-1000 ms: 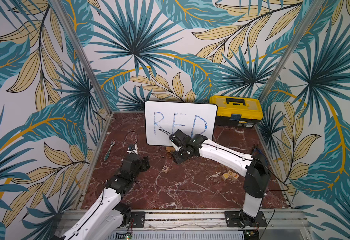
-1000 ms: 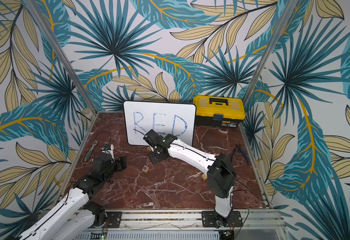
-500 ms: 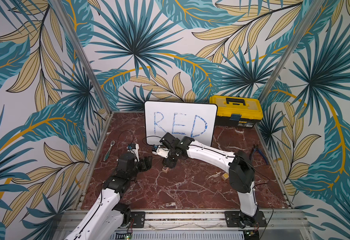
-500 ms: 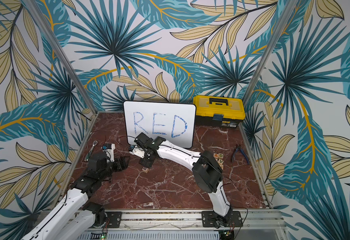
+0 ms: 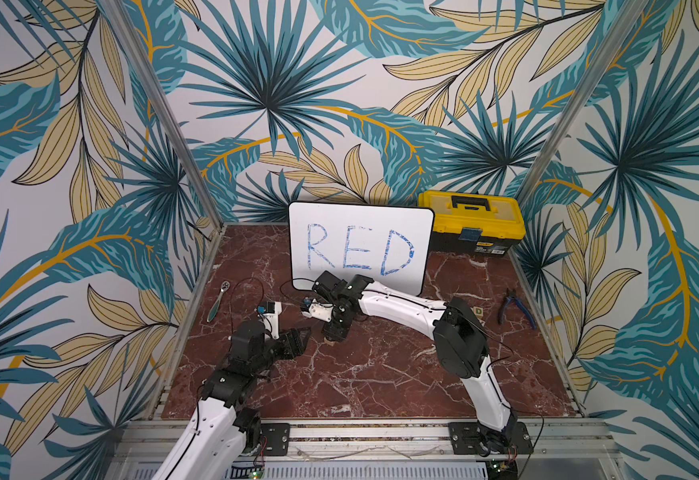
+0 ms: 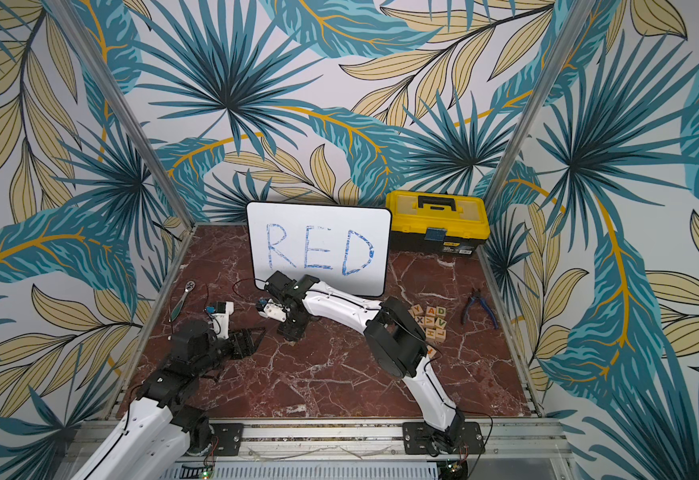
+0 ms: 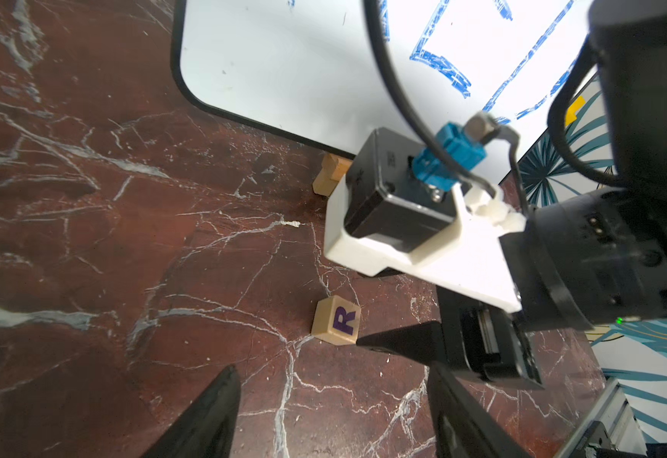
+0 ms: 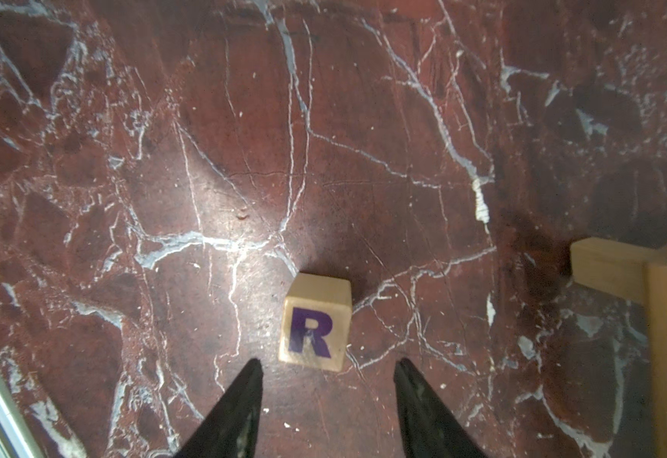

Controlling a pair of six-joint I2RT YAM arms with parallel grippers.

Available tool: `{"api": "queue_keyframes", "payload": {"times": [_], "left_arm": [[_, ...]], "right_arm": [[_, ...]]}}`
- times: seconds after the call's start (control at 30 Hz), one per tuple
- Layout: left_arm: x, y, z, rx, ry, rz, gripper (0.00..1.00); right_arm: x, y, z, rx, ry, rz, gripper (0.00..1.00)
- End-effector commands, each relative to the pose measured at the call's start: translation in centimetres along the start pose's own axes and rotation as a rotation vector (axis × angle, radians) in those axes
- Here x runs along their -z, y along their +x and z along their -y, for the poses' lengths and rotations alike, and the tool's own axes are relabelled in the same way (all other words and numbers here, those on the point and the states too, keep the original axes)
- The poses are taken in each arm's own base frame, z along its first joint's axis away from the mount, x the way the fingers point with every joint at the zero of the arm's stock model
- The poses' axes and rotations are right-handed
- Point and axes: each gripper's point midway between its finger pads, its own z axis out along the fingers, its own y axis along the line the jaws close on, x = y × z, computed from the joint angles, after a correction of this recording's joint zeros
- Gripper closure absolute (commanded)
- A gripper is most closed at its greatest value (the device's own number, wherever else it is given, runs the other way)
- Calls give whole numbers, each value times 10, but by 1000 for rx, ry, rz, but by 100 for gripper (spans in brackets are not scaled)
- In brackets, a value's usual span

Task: Assemble the uppercase word "red" with letter blocks
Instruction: Pick up the letter block from the center of the board.

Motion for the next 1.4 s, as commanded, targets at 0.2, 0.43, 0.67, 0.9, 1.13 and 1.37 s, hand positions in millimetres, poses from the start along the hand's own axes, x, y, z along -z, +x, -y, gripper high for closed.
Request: {"api": "queue_keyframes", "payload": {"times": [0.2, 0.43, 0.67, 0.9, 1.13, 1.37], "left_arm": [[5, 20, -15, 86, -47, -31, 25], [5, 20, -17, 87, -56, -30, 25], [5, 21, -17, 87, -58, -32, 25], [4, 21, -18, 85, -62, -33, 25], [5, 21, -17, 83, -60, -33, 25], [5, 21, -17, 83, -58, -32, 25]], "right_arm": [[-10, 0, -1, -78, -21, -37, 45], [-18, 2, -5, -106, -15, -68, 45], [-27, 9, -5, -146, 9, -102, 45], [-31, 12, -5, -171, 23, -122, 51], [-35, 13, -7, -183, 40, -131, 54], [-37, 14, -8, -212, 76, -153, 61]]}}
